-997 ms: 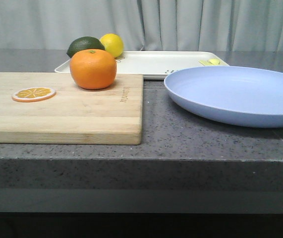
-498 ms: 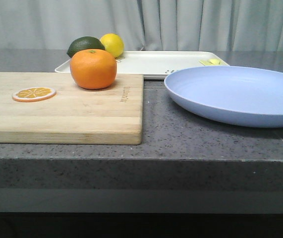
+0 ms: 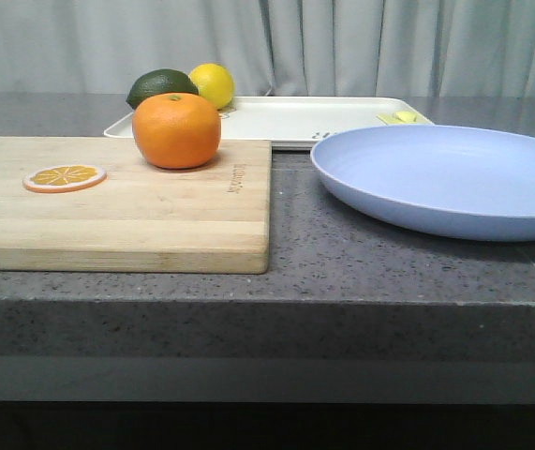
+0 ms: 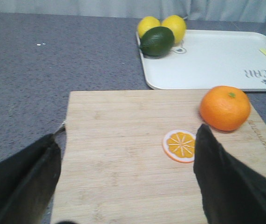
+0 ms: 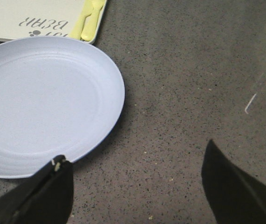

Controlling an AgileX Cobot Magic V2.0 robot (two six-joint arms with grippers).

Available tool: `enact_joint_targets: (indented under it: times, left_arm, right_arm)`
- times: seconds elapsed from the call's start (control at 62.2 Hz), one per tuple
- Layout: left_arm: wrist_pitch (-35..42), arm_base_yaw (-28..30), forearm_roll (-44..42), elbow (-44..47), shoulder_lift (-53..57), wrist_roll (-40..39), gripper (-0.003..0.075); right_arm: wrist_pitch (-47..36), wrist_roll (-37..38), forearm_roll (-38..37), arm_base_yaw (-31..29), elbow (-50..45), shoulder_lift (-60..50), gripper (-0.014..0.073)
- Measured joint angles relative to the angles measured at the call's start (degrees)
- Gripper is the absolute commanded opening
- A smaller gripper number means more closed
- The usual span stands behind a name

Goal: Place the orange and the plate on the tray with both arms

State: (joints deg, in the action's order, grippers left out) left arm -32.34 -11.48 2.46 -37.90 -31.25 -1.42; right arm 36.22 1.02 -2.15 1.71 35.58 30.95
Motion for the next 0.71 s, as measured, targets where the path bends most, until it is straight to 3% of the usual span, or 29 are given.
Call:
enact_joint_targets:
  times: [0.386, 0.708]
  left_arm:
    - [1.3, -14.75, -2.46, -9.32, -18.31, 1.42, 0.0578]
    - [1.9, -20.61, -3.51, -22.1, -39.69, 1.42, 0.0578]
  right_arm:
    - [4.57, -2.0, 0.0, 8.97, 3.21, 1.04, 0.0581]
    - [4.87, -2.42, 0.12, 9.61, 3.21, 1.04, 0.0581]
